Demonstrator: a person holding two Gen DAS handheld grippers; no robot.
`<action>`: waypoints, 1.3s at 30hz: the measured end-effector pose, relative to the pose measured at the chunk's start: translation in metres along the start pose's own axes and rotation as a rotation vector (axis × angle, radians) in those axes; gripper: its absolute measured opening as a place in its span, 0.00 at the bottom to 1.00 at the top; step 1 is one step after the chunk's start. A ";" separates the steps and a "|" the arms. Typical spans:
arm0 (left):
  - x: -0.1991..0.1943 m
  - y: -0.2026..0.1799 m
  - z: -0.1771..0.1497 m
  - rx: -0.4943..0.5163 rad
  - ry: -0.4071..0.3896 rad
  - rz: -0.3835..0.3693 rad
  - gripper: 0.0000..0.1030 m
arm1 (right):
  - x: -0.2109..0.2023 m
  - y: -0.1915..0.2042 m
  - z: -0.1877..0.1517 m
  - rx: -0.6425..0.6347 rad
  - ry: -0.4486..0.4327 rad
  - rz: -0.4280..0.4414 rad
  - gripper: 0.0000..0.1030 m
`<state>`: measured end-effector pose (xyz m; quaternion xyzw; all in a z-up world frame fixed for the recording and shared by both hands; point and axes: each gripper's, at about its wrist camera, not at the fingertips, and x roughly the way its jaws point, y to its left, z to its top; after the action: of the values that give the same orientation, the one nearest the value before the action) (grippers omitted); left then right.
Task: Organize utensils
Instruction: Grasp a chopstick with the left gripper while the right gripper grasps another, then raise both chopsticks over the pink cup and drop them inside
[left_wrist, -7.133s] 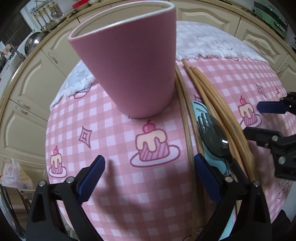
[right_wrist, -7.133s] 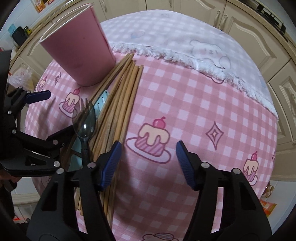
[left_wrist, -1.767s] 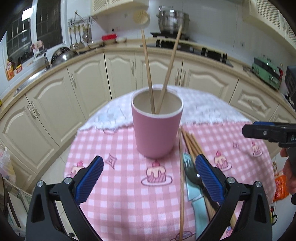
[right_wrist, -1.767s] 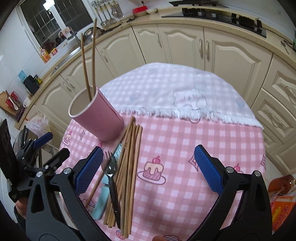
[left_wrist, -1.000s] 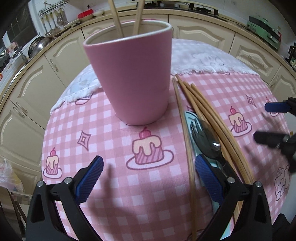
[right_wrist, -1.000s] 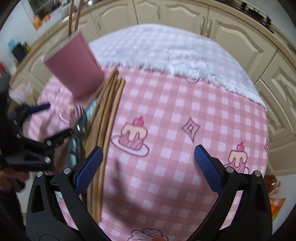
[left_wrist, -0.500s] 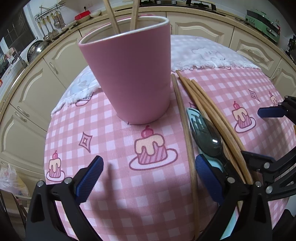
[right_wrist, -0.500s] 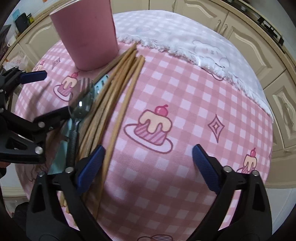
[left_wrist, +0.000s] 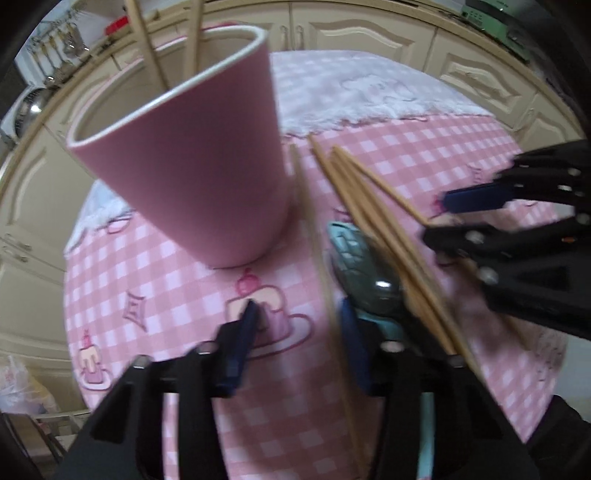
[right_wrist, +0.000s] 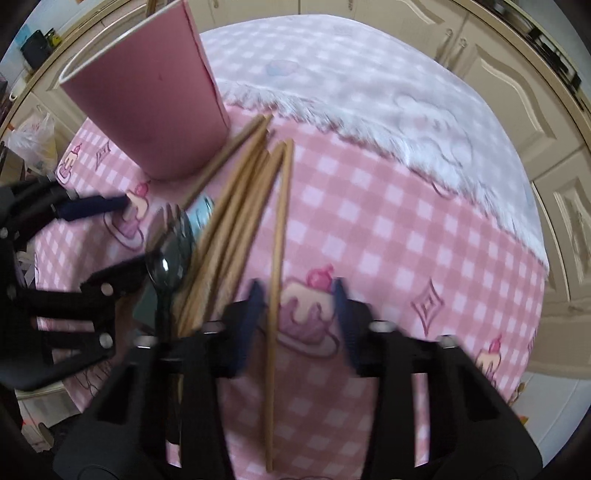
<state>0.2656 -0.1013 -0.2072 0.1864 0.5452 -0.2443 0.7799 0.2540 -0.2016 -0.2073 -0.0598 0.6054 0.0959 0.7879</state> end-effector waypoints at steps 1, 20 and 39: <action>0.000 -0.001 0.002 0.009 0.000 -0.002 0.21 | 0.001 0.001 0.003 -0.008 -0.003 0.007 0.15; -0.051 -0.002 -0.044 -0.061 -0.196 -0.025 0.05 | -0.047 -0.049 -0.043 0.169 -0.276 0.281 0.05; -0.156 0.012 -0.035 -0.227 -0.756 -0.045 0.05 | -0.123 -0.052 -0.028 0.196 -0.657 0.391 0.05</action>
<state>0.2017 -0.0447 -0.0720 -0.0161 0.2473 -0.2511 0.9357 0.2090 -0.2681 -0.0973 0.1660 0.3271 0.1999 0.9085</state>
